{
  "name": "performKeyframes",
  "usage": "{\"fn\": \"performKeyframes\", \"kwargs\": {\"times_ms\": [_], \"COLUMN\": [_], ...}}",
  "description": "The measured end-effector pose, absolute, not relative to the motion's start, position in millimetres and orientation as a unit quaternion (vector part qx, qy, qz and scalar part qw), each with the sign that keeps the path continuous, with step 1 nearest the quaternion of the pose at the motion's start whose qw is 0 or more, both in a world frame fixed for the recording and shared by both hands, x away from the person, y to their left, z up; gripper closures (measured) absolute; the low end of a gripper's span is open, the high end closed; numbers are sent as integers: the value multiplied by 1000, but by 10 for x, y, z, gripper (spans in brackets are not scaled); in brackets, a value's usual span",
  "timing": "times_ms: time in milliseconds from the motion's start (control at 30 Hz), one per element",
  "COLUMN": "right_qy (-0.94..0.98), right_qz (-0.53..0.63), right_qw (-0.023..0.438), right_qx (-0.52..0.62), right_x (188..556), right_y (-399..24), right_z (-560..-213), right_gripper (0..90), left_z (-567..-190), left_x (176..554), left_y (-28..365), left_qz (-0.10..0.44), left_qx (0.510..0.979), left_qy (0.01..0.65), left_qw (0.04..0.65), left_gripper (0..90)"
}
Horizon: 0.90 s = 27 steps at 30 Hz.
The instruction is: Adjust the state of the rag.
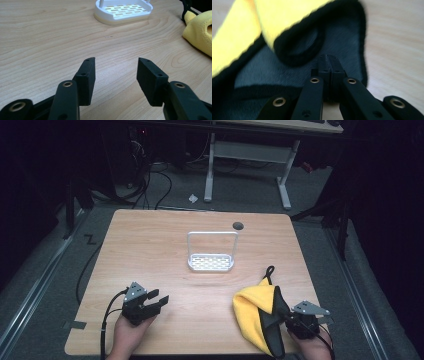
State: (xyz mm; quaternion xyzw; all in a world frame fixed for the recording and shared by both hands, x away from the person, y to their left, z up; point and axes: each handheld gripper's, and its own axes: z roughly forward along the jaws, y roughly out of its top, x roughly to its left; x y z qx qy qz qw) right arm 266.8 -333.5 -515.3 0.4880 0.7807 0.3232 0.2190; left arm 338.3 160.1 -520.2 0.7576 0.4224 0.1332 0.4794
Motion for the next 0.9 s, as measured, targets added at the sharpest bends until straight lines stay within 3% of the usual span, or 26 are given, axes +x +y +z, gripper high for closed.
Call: {"fn": "performKeyframes", "kwargs": {"times_ms": [467, 900], "right_qy": [804, 840], "right_qz": [320, 327], "right_qw": [200, 182], "right_qx": [459, 393], "right_x": [2933, 3198], "right_y": [-3091, -2522], "right_z": [-5235, -5236], "right_gripper": [900, 900], "left_z": [-5207, -5226], "left_x": [3260, 3088], "left_y": [1837, 2044], "left_qz": [149, 161], "left_qx": [748, 735], "left_qy": [445, 469], "left_qw": [470, 462], "left_gripper": [490, 487]}}
